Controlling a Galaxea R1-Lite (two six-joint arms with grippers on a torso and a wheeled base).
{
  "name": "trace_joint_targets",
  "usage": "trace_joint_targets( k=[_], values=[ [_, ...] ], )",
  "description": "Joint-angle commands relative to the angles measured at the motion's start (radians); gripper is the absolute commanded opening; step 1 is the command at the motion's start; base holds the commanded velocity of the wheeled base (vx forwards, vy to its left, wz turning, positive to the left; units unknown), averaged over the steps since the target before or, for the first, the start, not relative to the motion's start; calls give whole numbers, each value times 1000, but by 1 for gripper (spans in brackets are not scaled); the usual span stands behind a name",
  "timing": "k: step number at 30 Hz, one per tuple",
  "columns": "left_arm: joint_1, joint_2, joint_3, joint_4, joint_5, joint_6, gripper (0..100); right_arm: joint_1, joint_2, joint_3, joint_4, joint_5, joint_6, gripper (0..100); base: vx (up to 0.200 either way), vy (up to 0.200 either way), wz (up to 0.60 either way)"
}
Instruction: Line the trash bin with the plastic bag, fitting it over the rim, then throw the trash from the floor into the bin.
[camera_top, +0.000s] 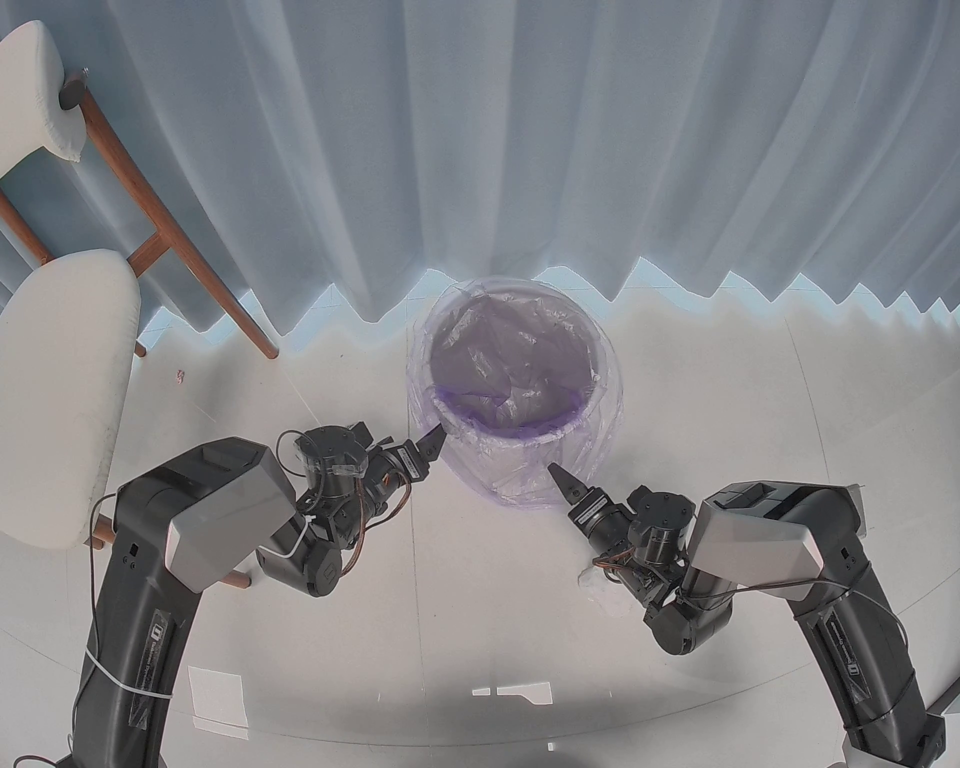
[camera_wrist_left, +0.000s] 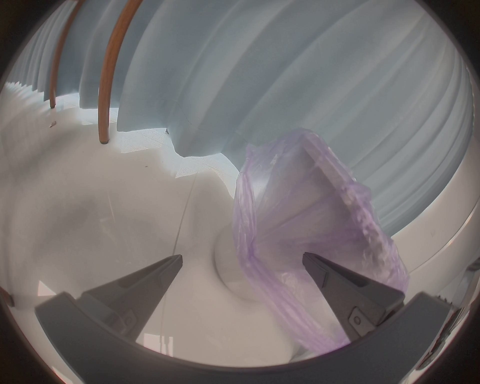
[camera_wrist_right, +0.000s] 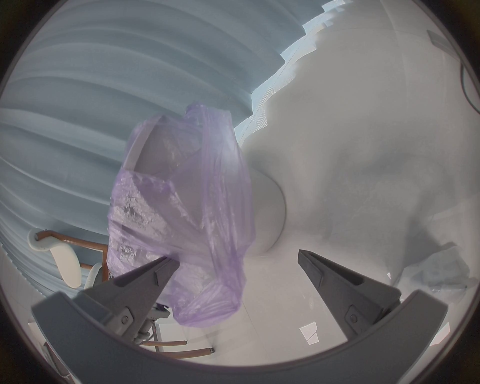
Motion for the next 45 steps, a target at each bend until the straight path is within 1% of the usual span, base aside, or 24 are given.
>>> trace_joint_targets(
  k=[1, 5, 7, 8, 9, 11, 14, 16, 17, 18, 19, 20, 21, 22, 23, 26, 28, 29, 31, 34, 38, 45],
  values=[
    [9, -74, 88, -15, 0, 55, 100, -23, -62, 72, -18, 3, 25, 100, 0, 0, 0],
    [18, -171, 166, -24, -1, 61, 100, -24, -114, 143, -18, 30, 77, 100, 0, 0, 0],
    [19, -255, 255, -32, -1, 60, 100, -24, -130, 181, -18, 70, 79, 100, 0, 0, 0],
    [19, -255, 255, -32, -1, 60, 100, -24, -130, 181, -18, 70, 79, 100, 0, 0, 0],
    [19, -314, 327, -42, -3, 60, 100, -24, -140, 209, -18, 89, 75, 100, 0, 0, 0],
    [9, -384, 401, -41, -5, 60, 100, -23, -142, 221, -18, 99, 72, 100, 0, 0, 0],
    [-10, -459, 436, 7, -29, 60, 100, -23, -140, 216, -18, 99, 66, 100, 0, 0, 0],
    [-27, -495, 401, 116, -46, 64, 100, -21, -139, 213, -18, 99, 62, 100, 0, 0, 0],
    [-27, -495, 401, 116, -46, 64, 100, -21, -139, 213, -18, 99, 62, 100, 0, 0, 0],
    [-54, -533, 313, 300, -40, 70, 100, -21, -136, 212, -18, 99, 54, 100, 0, 0, 0],
    [-59, -539, 293, 346, -40, 70, 100, -21, -136, 212, -18, 99, 52, 100, 0, 0, 0],
    [-73, -551, 224, 487, -35, 70, 100, -20, -133, 210, -18, 98, 48, 100, 0, 0, 0],
    [-73, -551, 224, 487, -35, 70, 100, -20, -133, 210, -18, 98, 48, 100, 0, 0, 0],
    [-88, -551, 145, 613, -29, 72, 100, -18, -130, 207, -18, 99, 39, 100, 0, 0, 0],
    [-97, -542, 89, 678, -21, 72, 100, -18, -128, 204, -18, 98, 33, 100, 0, 0, 0],
    [-102, -505, -24, 746, -18, 72, 100, -16, -125, 204, -18, 99, 23, 100, 0, 0, 0],
    [-112, -452, -108, 764, -14, 72, 100, -16, -123, 202, -18, 99, 22, 100, 0, 0, 0],
    [-114, -441, -125, 769, -11, 72, 100, -16, -123, 202, -18, 99, 22, 100, 0, 0, 0],
    [-120, -386, -202, 806, 15, 80, 100, -16, -123, 202, -18, 99, 22, 100, 0, 0, 0],
    [-122, -331, -263, 849, 41, 118, 100, -16, -123, 202, -18, 99, 22, 100, 0, 0, 0],
    [-122, -291, -300, 852, 61, 126, 100, -16, -122, 202, -18, 99, 22, 100, 0, 0, 0],
    [-116, -297, -296, 855, 64, 126, 100, -16, -117, 193, -18, 98, 22, 100, 0, 0, 0]
  ],
)
